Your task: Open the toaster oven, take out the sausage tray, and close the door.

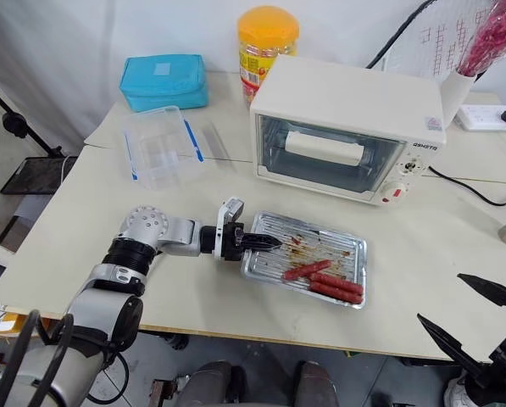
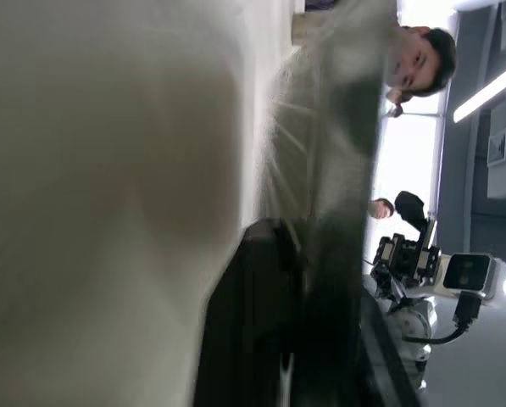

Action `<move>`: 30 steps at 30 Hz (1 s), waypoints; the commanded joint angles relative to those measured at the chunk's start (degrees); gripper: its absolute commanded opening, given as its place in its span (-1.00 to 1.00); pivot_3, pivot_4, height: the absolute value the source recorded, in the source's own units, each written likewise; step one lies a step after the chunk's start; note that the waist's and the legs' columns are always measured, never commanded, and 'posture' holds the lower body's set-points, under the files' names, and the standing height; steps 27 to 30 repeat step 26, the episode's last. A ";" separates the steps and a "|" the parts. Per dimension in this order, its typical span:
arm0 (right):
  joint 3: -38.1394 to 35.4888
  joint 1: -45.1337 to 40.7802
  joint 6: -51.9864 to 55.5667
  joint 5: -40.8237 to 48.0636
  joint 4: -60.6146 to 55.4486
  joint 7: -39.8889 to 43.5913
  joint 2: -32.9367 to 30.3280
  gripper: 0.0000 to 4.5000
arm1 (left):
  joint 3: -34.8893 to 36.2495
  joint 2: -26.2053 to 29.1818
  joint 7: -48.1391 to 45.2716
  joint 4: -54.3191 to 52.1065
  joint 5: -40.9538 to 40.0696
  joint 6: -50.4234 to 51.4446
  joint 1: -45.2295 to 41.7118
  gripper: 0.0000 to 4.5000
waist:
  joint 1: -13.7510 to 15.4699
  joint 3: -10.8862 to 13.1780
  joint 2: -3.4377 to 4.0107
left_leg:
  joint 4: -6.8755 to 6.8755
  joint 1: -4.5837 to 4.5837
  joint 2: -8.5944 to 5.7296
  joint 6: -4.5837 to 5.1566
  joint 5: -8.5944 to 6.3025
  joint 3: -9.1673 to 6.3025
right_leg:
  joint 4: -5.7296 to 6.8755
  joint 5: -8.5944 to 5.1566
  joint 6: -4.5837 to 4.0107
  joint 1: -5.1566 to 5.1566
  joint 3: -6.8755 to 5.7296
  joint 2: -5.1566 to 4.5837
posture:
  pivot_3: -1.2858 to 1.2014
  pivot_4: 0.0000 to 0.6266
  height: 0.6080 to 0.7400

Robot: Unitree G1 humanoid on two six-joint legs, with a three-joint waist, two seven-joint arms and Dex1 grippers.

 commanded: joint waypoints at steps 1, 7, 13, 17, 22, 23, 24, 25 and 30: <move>-1.75 1.28 0.73 2.39 -2.10 0.00 0.39 1.00 | -2.35 2.61 -6.68 -5.86 4.48 0.32 0.80 -0.37 | -0.06 0.00 0.00 | 0.00 -0.01 0.01 0.00 0.00 -0.01 | 0.00 0.00 0.00 -0.01 0.00 0.00 | 0.03 -0.52 1.00; 0.37 0.43 2.47 3.38 -2.13 0.34 -0.97 1.00 | -12.64 15.79 -25.07 -24.55 15.77 -15.39 9.35 0.39 | -1.36 0.00 0.05 | -0.06 0.01 0.11 -0.05 -0.02 -0.01 | 0.06 0.00 -0.01 -0.02 0.02 0.04 | 0.03 -0.52 1.00; 3.40 -2.68 3.82 3.33 -0.89 1.66 -3.53 1.00 | -10.16 26.97 -43.56 -32.46 29.87 -52.54 22.36 0.90 | -1.38 -0.01 0.21 | -0.03 0.08 0.17 -0.15 -0.08 0.06 | -0.11 -0.04 -0.11 -0.07 0.14 -0.02 | 0.03 -0.52 1.00; 5.12 -4.42 4.99 4.05 -0.58 3.39 -5.08 1.00 | -4.46 28.20 -47.27 -28.32 39.00 -83.04 28.15 0.90 | -0.80 0.01 0.24 | -0.01 -0.04 0.18 -0.08 -0.11 -0.11 | -0.20 -0.02 -0.20 -0.06 0.23 -0.40 | 0.03 -0.52 1.00; 7.57 -7.00 5.66 4.66 0.49 6.74 -7.51 1.00 | 1.10 31.73 -54.90 -23.45 38.99 -95.89 29.55 0.90 | -1.10 0.01 0.25 | -0.07 -0.07 0.26 0.05 -0.24 -0.07 | -0.32 0.00 -0.24 -0.08 0.13 -0.45 | 0.03 -0.52 1.00; 7.93 -7.75 5.69 4.54 0.98 6.88 -7.74 1.00 | 1.71 31.27 -54.81 -23.42 38.41 -95.61 28.65 0.90 | -1.04 0.02 0.25 | -0.04 -0.09 0.25 0.11 -0.27 -0.08 | -0.20 0.01 -0.23 -0.04 0.03 -0.38 | 0.03 -0.52 1.00; 8.38 -8.50 5.59 4.31 1.58 7.07 -7.96 1.00 | 2.18 31.00 -55.20 -23.85 37.29 -93.57 27.89 0.90 | -0.90 0.02 0.25 | 0.00 -0.10 0.23 0.16 -0.29 -0.08 | -0.16 0.01 -0.22 -0.04 -0.02 -0.36 | 0.03 -0.52 1.00; 8.83 -9.17 5.47 3.97 2.13 7.21 -8.04 1.00 | 2.50 30.84 -55.20 -24.12 37.01 -92.49 27.35 0.90 | -0.83 0.02 0.24 | 0.06 -0.09 0.19 0.24 -0.31 -0.09 | -0.02 0.03 -0.19 0.01 -0.07 -0.30 | 0.03 -0.52 1.00; 9.21 -9.78 5.22 3.61 2.69 7.43 -8.03 1.00 | 2.80 30.60 -54.99 -24.26 36.95 -91.72 26.96 0.90 | -0.83 0.02 0.24 | 0.10 -0.10 0.14 0.30 -0.31 -0.08 | 0.02 0.05 -0.16 0.02 -0.11 -0.29 | 0.03 -0.52 1.00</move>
